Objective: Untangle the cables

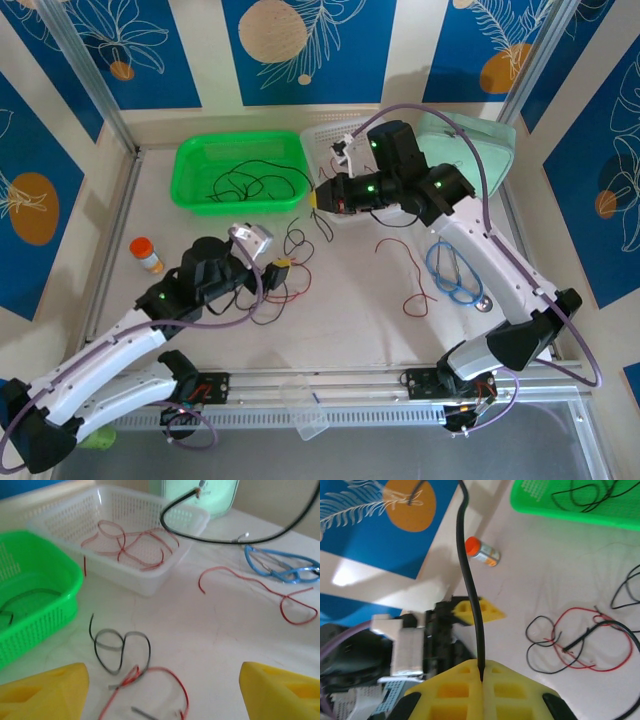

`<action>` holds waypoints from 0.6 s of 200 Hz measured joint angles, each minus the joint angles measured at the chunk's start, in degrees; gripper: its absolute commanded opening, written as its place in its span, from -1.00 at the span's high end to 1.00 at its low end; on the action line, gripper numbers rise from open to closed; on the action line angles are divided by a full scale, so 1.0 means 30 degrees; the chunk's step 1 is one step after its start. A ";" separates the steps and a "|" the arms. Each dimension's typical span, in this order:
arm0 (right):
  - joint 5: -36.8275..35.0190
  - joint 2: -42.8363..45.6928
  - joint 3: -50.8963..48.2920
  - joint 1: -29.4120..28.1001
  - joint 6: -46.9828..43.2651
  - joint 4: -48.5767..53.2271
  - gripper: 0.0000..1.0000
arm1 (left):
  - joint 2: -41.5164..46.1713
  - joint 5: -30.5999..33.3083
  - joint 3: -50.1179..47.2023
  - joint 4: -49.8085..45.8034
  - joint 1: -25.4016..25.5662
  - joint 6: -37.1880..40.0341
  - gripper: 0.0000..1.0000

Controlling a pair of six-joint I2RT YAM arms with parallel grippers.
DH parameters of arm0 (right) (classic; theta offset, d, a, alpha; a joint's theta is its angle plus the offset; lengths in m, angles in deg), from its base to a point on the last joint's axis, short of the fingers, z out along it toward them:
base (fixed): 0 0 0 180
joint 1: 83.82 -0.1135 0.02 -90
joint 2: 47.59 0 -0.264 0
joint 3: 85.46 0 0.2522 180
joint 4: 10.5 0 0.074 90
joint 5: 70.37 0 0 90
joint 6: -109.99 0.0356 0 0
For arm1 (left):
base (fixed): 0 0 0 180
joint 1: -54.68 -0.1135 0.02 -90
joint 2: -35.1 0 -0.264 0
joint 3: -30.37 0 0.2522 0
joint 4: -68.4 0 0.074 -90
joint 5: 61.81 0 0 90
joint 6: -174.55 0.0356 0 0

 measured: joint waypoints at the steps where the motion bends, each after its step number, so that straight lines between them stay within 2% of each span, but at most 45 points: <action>1: 0.0044 0.0007 0.0000 0.0000 0.0000 0.0007 1.00 | -0.0029 -0.0015 -0.0087 0.0197 0.0000 0.0051 -0.59; 47: 0.1530 0.0066 0.0000 0.0000 0.0233 -0.0073 1.00 | -0.2572 -0.0794 -0.0736 0.6863 0.0000 0.2076 -0.66; 85: 0.2222 0.0233 -0.0175 -0.0095 0.0576 -0.0495 1.00 | -0.4976 -0.1377 -0.0736 0.9675 0.0000 0.2980 -0.65; 120: 0.2637 0.0459 -0.0342 -0.0146 0.0794 -0.0678 1.00 | -0.5654 -0.1107 -0.0714 1.1453 0.0000 0.3373 -0.62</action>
